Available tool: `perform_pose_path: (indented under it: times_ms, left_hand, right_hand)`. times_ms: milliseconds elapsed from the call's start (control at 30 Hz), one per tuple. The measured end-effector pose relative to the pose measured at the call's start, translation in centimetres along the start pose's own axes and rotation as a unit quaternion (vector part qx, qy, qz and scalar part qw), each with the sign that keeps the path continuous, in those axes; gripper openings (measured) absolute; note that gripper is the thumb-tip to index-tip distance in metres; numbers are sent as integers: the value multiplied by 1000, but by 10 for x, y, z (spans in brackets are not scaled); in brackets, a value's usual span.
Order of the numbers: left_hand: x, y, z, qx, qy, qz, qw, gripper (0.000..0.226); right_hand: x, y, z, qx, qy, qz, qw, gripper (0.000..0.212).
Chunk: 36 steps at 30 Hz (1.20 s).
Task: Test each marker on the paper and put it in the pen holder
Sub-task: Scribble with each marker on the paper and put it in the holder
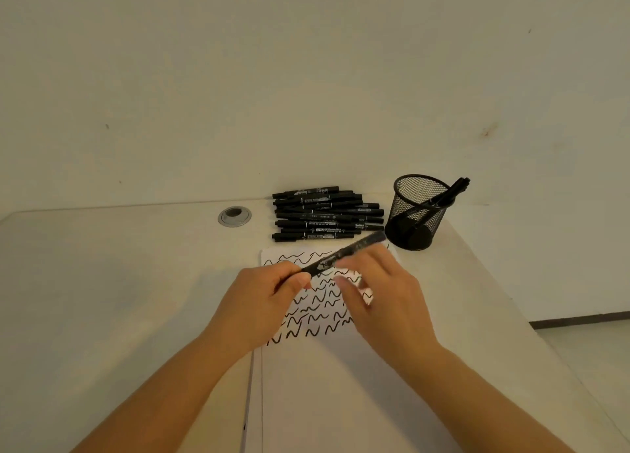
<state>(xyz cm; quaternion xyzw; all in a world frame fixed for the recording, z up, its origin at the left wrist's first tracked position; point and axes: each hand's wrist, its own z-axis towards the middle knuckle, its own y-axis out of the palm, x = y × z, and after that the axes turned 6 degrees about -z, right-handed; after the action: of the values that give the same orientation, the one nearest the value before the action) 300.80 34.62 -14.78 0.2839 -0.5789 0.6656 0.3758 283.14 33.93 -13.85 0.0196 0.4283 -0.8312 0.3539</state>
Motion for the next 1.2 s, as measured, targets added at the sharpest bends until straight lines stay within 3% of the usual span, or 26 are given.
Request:
perform_pose_path:
  times_ms: [67,133,300,367,433,500,600,667,933,1200]
  left_hand:
    - [6,0,3,-7,26,67,997,20]
    - [15,-1,7,1,62,124,990,21]
    - [39,1,21,60,177,249,950,34]
    - [46,-2,26,87,220,249,939,37]
    - [46,-4,39,102,226,210,946,30]
    - [40,-5,58,96,184,199,958,23]
    - [14,-6,84,46,112,263,957,19]
    - [-5,-7,95,9,83,300,950,22]
    - [-40,-5,112,-19,52,385,921,27]
    - [-51,-2,117,-19,49,392,919,26]
  right_hand:
    - [3,-3,6,-15,-111,-104,988,25]
    - [8,-6,15,-45,-167,-146,974,30]
    - [22,-18,39,-75,-236,-190,950,28]
    - [27,-26,51,-70,-244,-190,948,27]
    - [34,-35,65,-62,-191,-170,965,22]
    - [44,-45,82,-29,-75,-130,988,16]
    - [69,-51,96,32,85,-63,994,16]
    - [81,-48,99,30,134,-52,989,17]
    - [107,-25,92,-46,150,-156,975,40]
    - [110,-13,96,-106,187,-176,961,36]
